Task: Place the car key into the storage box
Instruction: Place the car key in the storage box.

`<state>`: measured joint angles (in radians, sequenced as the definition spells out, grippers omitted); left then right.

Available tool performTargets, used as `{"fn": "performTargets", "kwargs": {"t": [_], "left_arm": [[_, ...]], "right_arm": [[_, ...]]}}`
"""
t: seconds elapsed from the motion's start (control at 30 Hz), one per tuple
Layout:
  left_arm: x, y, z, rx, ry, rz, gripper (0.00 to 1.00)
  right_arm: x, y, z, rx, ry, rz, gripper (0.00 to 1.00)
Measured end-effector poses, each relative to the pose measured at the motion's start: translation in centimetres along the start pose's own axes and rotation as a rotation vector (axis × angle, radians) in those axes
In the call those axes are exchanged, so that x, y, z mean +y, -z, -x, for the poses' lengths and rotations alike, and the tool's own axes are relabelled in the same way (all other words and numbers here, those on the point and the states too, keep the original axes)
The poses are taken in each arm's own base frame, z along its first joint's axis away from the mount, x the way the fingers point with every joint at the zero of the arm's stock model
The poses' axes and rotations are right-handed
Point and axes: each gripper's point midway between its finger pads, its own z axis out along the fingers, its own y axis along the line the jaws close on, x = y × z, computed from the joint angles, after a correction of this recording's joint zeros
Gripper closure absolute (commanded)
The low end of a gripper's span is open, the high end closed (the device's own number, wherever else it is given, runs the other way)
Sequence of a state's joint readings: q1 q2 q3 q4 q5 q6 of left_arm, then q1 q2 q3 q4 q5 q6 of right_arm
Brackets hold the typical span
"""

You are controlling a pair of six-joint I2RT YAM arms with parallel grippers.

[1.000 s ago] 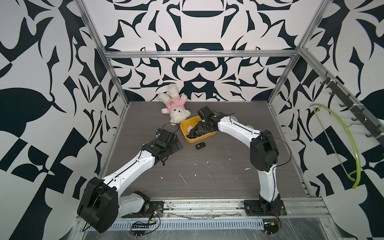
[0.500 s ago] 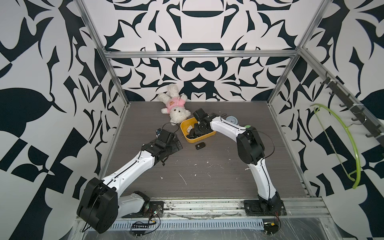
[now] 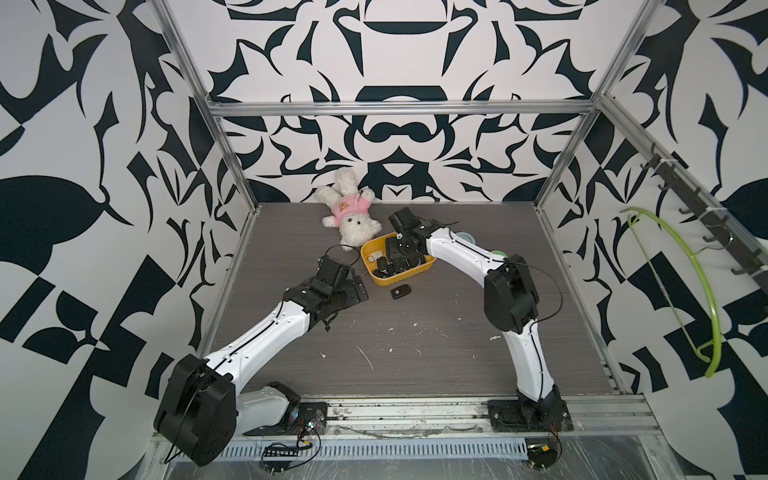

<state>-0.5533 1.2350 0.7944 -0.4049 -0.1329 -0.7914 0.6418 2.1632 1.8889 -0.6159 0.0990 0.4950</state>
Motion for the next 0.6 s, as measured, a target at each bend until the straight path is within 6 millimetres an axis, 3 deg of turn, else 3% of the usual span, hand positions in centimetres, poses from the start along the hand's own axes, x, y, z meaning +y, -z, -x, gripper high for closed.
{"fn": "performTargets", "kwargs": {"t": [0.03,0.13,0.27,0.43,0.6], "left_arm": [[-0.2,-0.2,-0.3,0.011,-0.019,-0.002,0.00],[-1.2,-1.1,-1.9,0.067,-0.095,-0.003,0.00],[-2.7,-2.1,-4.7,0.144,-0.218,-0.008,0.00],[-5.3,-2.7,-6.7,0.204,-0.338,-0.048,0.00],[-7.2,-4.6,-7.6,0.272,-0.423,-0.067,0.00]], "right_arm": [[0.0,1.5,0.5,-0.025,-0.010,0.012,0.00],[-0.2,6.0,1.4,-0.095,-0.033,0.052,0.00],[-1.1,9.9,0.2,-0.139,-0.073,0.095,0.00],[-3.7,10.4,-5.3,-0.070,-0.121,0.082,0.00],[-6.7,10.8,-11.4,0.008,-0.193,0.050,0.00]]}}
